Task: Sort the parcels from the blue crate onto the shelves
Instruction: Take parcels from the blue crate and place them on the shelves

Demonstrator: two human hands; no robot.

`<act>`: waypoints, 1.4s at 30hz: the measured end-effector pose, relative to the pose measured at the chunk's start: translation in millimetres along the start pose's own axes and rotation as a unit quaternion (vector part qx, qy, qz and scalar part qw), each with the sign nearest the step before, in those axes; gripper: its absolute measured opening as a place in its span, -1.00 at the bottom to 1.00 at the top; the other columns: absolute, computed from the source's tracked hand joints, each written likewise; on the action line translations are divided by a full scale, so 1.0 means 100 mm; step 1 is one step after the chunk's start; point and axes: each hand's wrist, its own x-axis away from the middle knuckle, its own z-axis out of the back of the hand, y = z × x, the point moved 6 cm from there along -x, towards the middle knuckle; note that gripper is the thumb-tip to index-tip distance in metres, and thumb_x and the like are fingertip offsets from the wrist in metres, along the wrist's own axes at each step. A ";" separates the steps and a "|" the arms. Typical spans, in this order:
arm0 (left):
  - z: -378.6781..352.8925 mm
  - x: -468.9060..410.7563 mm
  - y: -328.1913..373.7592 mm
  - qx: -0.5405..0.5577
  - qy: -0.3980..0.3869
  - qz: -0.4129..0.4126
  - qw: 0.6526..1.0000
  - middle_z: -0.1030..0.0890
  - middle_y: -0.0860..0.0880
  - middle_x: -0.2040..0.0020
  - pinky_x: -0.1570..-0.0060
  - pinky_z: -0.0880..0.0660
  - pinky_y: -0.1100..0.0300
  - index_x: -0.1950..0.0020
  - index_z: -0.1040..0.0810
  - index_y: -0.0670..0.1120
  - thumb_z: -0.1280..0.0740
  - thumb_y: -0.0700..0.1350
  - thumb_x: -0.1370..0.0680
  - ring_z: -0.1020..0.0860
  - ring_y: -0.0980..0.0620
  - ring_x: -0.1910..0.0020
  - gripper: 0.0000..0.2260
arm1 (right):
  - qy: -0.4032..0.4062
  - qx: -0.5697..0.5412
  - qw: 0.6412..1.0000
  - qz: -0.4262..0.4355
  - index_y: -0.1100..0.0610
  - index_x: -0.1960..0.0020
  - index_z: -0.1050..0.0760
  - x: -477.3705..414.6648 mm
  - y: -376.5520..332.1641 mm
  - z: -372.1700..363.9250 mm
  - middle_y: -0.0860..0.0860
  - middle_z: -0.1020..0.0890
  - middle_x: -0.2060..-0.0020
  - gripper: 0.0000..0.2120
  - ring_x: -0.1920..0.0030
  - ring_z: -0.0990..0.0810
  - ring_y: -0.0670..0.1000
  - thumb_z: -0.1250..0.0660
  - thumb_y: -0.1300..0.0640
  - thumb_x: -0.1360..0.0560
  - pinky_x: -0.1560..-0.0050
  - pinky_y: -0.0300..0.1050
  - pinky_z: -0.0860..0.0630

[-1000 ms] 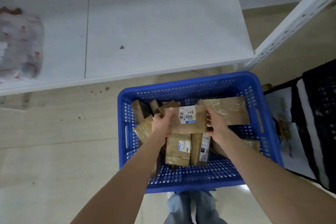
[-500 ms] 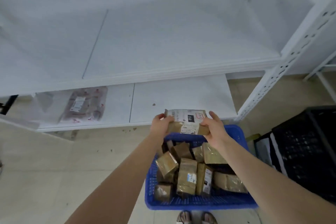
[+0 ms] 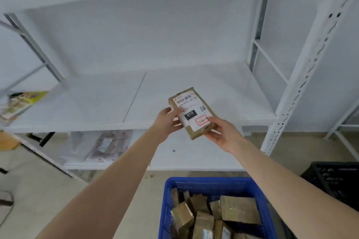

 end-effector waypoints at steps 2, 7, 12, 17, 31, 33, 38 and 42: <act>-0.11 0.12 0.17 -0.032 -0.020 -0.017 0.999 -0.60 -0.19 -0.16 -0.05 -0.57 -0.05 -0.31 -0.43 -0.21 -0.32 -0.22 -0.55 -0.61 -0.21 -0.04 -0.67 | -0.018 -0.004 1.000 0.008 0.23 0.01 -0.46 0.08 -0.11 -0.13 0.16 -0.61 0.16 -0.88 0.13 -0.62 0.13 -0.37 0.28 -0.48 -0.04 -0.01 -0.57; -0.15 0.24 0.61 -0.080 -0.026 -0.094 0.992 -0.59 -0.18 -0.18 -0.02 -0.58 -0.04 -0.35 -0.41 -0.19 -0.30 -0.26 -0.56 -0.60 -0.19 -0.10 -0.65 | -0.048 0.060 0.997 0.030 0.17 0.04 -0.51 0.19 -0.38 -0.27 0.10 -0.59 0.19 -0.91 0.15 -0.60 0.09 -0.38 0.25 -0.47 -0.01 -0.06 -0.58; -0.23 0.36 1.00 -0.127 -0.046 -0.149 0.979 -0.60 -0.12 -0.18 -0.05 -0.58 -0.01 -0.35 -0.41 -0.12 -0.28 -0.26 -0.57 -0.61 -0.12 -0.10 -0.65 | -0.098 0.126 0.984 0.082 0.13 -0.09 -0.56 0.32 -0.68 -0.47 0.09 -0.64 0.10 -0.79 0.13 -0.60 0.07 -0.43 0.16 -0.47 -0.04 -0.08 -0.58; -0.28 0.48 1.32 -0.122 -0.059 -0.194 0.972 -0.60 -0.12 -0.19 -0.05 -0.58 0.03 -0.39 -0.39 -0.13 -0.27 -0.26 -0.58 -0.61 -0.09 -0.10 -0.63 | -0.120 0.118 0.978 0.126 0.18 -0.10 -0.54 0.45 -0.95 -0.64 0.10 -0.68 0.06 -0.76 0.09 -0.64 0.07 -0.43 0.23 -0.45 0.05 -0.16 -0.61; -0.58 0.82 2.32 -0.208 -0.087 -0.311 0.923 -0.57 -0.07 -0.11 0.18 -0.59 0.27 -0.43 -0.34 -0.04 -0.32 -0.26 -0.55 -0.60 0.03 0.02 -0.53 | -0.103 0.136 0.954 0.245 0.19 -0.10 -0.55 0.94 -1.84 -1.04 0.09 -0.67 0.09 -0.77 0.12 -0.64 0.09 -0.43 0.25 -0.45 0.08 -0.15 -0.63; -0.63 0.83 2.47 -0.211 -0.082 -0.332 0.916 -0.56 -0.09 -0.14 0.16 -0.60 0.26 -0.43 -0.34 -0.03 -0.30 -0.26 -0.56 -0.60 -0.01 -0.01 -0.55 | -0.089 0.149 0.947 0.269 0.19 -0.10 -0.54 1.01 -1.99 -1.11 0.09 -0.67 0.08 -0.77 0.14 -0.64 0.07 -0.42 0.24 -0.45 0.07 -0.14 -0.63; -0.75 0.84 2.89 -0.188 -0.051 -0.389 0.900 -0.56 -0.04 -0.20 -0.07 -0.58 0.04 -0.48 -0.29 0.04 -0.25 -0.26 -0.57 -0.58 -0.05 -0.12 -0.50 | -0.063 0.172 0.923 0.339 0.16 -0.11 -0.53 1.20 -2.39 -1.34 0.06 -0.67 0.05 -0.77 0.18 -0.65 0.02 -0.41 0.22 -0.46 0.10 -0.14 -0.60; -0.83 0.87 3.21 -0.166 -0.019 -0.429 0.888 -0.57 -0.03 -0.23 -0.11 -0.56 0.05 -0.47 -0.32 0.04 -0.19 -0.25 -0.58 -0.56 -0.01 -0.16 -0.54 | -0.035 0.201 0.896 0.395 0.08 -0.11 -0.54 1.36 -2.65 -1.52 0.00 -0.65 0.07 -0.76 0.14 -0.61 0.01 -0.44 0.16 -0.45 0.04 -0.14 -0.57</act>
